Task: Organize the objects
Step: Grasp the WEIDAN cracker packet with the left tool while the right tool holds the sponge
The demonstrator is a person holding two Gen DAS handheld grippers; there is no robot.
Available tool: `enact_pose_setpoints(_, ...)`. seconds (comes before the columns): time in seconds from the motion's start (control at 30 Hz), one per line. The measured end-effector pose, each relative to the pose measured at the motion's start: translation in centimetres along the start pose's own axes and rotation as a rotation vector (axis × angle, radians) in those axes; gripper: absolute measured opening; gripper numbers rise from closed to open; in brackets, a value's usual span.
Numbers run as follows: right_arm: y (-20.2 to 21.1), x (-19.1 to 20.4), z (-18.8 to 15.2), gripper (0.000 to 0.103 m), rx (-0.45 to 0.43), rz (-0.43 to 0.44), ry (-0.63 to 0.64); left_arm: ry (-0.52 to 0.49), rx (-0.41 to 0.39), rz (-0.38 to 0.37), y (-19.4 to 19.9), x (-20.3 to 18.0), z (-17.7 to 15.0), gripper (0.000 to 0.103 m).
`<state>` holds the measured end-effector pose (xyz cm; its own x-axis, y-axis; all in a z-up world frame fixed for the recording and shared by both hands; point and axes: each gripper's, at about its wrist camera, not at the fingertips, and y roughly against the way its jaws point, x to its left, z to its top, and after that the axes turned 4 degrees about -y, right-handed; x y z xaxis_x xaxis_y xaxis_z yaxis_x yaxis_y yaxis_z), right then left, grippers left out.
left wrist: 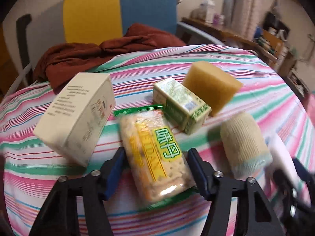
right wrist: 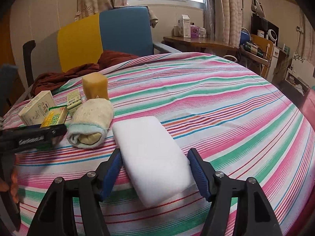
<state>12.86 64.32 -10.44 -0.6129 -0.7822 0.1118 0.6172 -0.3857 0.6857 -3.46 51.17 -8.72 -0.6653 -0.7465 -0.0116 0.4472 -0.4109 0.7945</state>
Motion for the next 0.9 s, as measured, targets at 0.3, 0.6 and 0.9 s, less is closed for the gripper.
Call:
enact_pose_setpoints(0.3, -0.1, 0.1, 0.1, 0.069, 0.003, -0.016, 0.016, 0.024, -0.008, -0.036, 0.1, 0.4, -0.4, 0.064)
enact_pose_setpoints(0.6, 0.2, 0.4, 0.0, 0.065, -0.017, -0.028, 0.029, 0.014, -0.036, -0.034, 0.2, 0.9, -0.9, 0.048)
enact_pose_setpoints(0.9, 1.2, 0.9, -0.2, 0.063, -0.072, -0.089, 0.046, -0.015, -0.072, -0.04, 2.3, 1.1, -3.2, 0.048)
